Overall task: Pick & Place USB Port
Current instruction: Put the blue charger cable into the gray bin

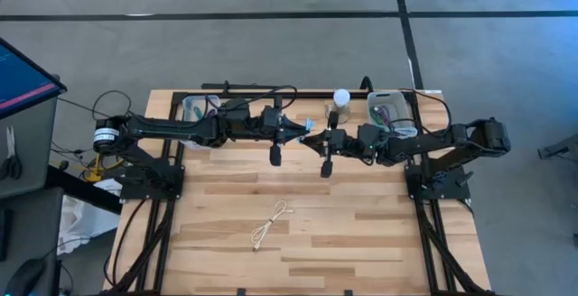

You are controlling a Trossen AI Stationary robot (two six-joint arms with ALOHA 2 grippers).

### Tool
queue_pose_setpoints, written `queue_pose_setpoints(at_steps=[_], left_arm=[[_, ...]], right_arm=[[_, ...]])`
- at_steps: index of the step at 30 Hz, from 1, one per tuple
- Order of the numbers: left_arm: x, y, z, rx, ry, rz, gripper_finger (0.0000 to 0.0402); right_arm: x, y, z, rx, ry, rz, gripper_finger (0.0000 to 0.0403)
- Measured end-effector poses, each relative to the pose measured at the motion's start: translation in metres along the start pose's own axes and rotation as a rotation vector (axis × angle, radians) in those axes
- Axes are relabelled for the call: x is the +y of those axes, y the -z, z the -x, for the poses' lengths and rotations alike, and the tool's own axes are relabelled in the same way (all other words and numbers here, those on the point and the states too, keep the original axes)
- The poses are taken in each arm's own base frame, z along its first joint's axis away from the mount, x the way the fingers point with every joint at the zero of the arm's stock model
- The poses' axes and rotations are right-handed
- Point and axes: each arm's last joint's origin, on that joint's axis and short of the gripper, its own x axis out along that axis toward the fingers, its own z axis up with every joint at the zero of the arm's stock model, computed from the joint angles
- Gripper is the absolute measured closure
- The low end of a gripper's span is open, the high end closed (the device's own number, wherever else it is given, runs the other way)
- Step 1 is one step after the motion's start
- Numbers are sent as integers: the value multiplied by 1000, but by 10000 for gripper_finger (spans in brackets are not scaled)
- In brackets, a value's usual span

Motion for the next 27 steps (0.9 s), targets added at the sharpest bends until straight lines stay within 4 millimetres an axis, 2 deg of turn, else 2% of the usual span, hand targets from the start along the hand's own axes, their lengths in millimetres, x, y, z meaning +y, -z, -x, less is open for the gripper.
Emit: queue_pose_setpoints(at_steps=[10,16,22,27], left_arm=[[0,-2,1,-5,-7,-1,383],[0,-6,4,-18,-12,-3,359],[-1,-1,7,12,-12,3,323],[0,1,21,19,-29,2,303]], right_arm=[[-4,-1,0,-3,15,26,400],[-8,0,0,-1,30,27,402],[-14,2,0,18,50,39,402],[-20,0,6,66,61,48,402]])
